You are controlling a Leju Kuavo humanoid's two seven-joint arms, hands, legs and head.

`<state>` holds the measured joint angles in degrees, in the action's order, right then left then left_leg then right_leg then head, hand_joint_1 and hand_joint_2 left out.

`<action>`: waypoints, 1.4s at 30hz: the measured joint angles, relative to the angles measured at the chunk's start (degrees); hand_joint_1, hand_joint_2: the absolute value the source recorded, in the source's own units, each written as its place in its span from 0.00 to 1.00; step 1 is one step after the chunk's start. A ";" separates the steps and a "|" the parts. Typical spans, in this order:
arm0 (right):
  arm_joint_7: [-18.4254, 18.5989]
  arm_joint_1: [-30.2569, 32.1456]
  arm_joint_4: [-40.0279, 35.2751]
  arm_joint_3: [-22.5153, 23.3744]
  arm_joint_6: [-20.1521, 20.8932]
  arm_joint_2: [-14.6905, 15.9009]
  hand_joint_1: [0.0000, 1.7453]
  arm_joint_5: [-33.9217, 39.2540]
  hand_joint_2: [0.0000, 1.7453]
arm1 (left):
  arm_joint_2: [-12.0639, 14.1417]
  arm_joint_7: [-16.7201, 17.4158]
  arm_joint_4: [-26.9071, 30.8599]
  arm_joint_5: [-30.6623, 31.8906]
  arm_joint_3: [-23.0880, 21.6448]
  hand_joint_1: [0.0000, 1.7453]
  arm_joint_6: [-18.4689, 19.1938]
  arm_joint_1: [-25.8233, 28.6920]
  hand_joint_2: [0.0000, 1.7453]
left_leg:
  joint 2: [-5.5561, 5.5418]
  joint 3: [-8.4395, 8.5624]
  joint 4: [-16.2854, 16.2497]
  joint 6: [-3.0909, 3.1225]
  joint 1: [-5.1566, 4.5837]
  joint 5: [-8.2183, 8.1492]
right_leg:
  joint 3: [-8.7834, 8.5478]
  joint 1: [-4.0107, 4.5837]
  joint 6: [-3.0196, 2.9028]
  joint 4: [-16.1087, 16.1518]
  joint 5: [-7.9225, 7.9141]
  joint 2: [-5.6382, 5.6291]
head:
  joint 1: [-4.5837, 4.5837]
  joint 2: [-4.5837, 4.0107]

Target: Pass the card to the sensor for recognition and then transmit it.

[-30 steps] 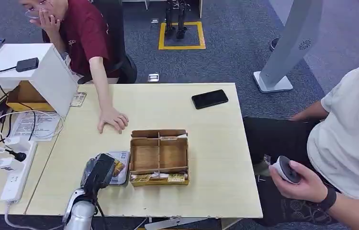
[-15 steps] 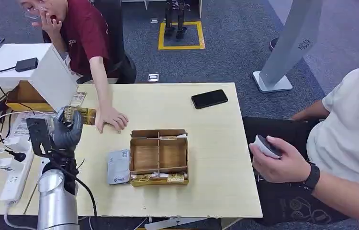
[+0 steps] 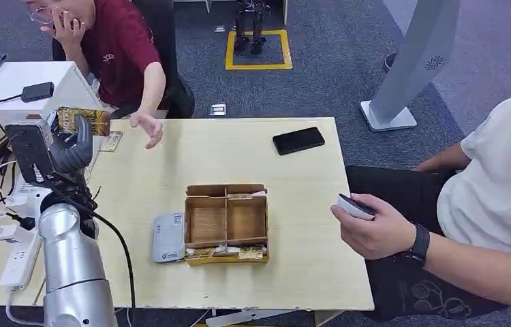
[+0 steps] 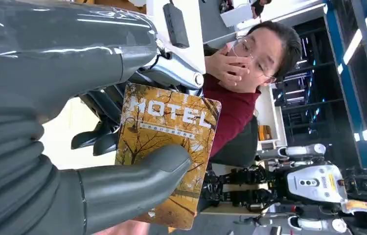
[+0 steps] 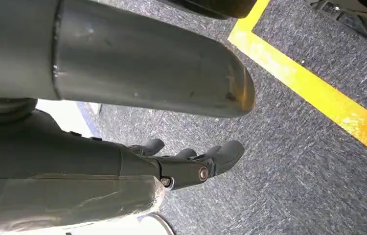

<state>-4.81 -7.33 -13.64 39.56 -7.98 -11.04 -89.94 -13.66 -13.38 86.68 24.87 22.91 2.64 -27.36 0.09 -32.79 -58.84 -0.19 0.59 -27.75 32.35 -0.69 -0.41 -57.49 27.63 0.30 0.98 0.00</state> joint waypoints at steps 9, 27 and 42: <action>0.04 -0.26 -0.07 -1.36 0.26 0.00 0.00 0.00 0.00 | 0.48 0.83 -0.09 12.40 0.52 1.00 -2.47 -4.30 1.00 | 0.03 0.01 0.00 -0.01 0.00 0.01 | 0.01 0.00 0.00 0.00 -0.04 -0.02 | 0.00 0.00; -1.73 -0.10 -0.07 -3.78 -0.20 -0.15 0.00 0.00 0.00 | 2.82 1.16 -6.21 32.65 1.05 0.00 -11.19 -7.76 1.00 | 0.02 -0.02 -0.01 -0.01 0.00 0.01 | 0.02 0.00 0.00 0.00 -0.03 -0.01 | 0.00 0.00; -1.38 0.00 -0.07 -3.83 -0.20 -0.13 0.00 0.00 0.00 | 2.71 4.48 -8.28 31.30 2.36 0.00 -8.79 -7.98 1.00 | 0.04 -0.02 -0.01 -0.01 0.00 0.01 | 0.05 0.00 0.00 0.00 -0.03 -0.05 | 0.00 0.00</action>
<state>-6.19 -7.34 -13.70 35.74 -8.17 -11.17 -89.94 -10.95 -8.90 78.40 56.17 25.27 -6.14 -35.34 0.13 -32.81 -58.85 -0.19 0.60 -27.74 32.41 -0.69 -0.40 -57.49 27.60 0.25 0.98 0.00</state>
